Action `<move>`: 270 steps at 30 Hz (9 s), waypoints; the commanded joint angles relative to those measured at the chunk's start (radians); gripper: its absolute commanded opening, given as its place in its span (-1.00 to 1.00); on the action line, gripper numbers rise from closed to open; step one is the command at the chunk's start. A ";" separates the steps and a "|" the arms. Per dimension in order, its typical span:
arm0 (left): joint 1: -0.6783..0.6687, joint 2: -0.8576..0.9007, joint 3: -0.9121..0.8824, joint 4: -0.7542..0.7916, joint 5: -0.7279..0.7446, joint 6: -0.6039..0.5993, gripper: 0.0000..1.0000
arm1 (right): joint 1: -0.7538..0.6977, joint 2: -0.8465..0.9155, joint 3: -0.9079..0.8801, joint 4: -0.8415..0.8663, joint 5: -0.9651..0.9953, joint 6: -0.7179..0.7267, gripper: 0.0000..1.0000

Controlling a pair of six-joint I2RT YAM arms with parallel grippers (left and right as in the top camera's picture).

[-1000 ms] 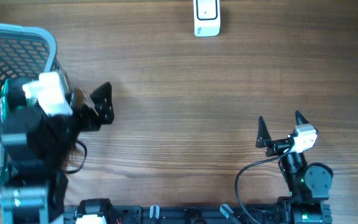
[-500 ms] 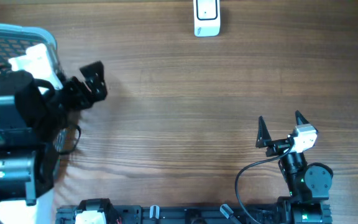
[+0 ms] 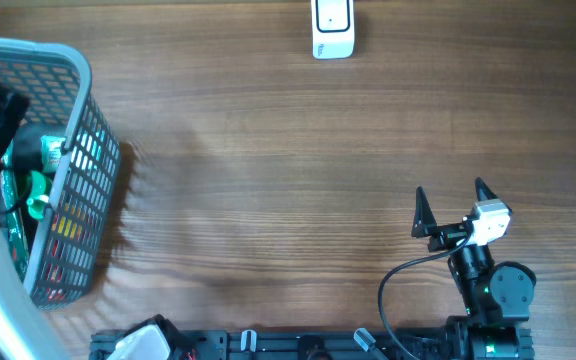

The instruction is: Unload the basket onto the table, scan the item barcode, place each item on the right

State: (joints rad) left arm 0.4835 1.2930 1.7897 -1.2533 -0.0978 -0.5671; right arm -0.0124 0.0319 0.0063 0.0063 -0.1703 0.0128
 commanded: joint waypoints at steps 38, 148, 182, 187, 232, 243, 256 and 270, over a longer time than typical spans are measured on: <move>0.188 0.323 -0.506 0.028 0.104 -0.090 -0.08 | -0.008 -0.003 -0.001 0.004 0.021 -0.013 1.00; -1.239 0.237 0.163 0.000 -0.017 0.764 1.00 | -0.008 -0.003 -0.001 0.003 0.021 -0.012 1.00; 0.112 0.155 -0.441 -0.008 -0.440 0.012 1.00 | -0.006 -0.003 -0.001 0.003 0.021 -0.013 1.00; 0.112 0.158 -0.572 0.232 -0.454 0.369 1.00 | 0.000 -0.003 -0.001 0.004 0.021 -0.013 0.99; 0.273 0.238 -0.497 0.365 -0.090 0.522 -0.92 | 0.000 -0.003 -0.001 0.003 0.021 -0.012 1.00; 0.266 -0.333 -0.448 0.693 0.860 0.343 -0.92 | 0.000 -0.003 -0.001 0.003 0.020 -0.013 1.00; -0.443 -0.185 -0.661 0.263 0.846 0.342 -0.92 | 0.000 -0.003 -0.001 0.003 0.021 -0.013 1.00; -0.639 0.292 -0.800 0.359 0.407 -0.125 -0.92 | 0.000 -0.003 -0.001 0.003 0.021 -0.012 1.00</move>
State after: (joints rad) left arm -0.1120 1.5600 0.9966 -0.8928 0.6247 -0.4664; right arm -0.0124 0.0338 0.0063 0.0063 -0.1558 0.0124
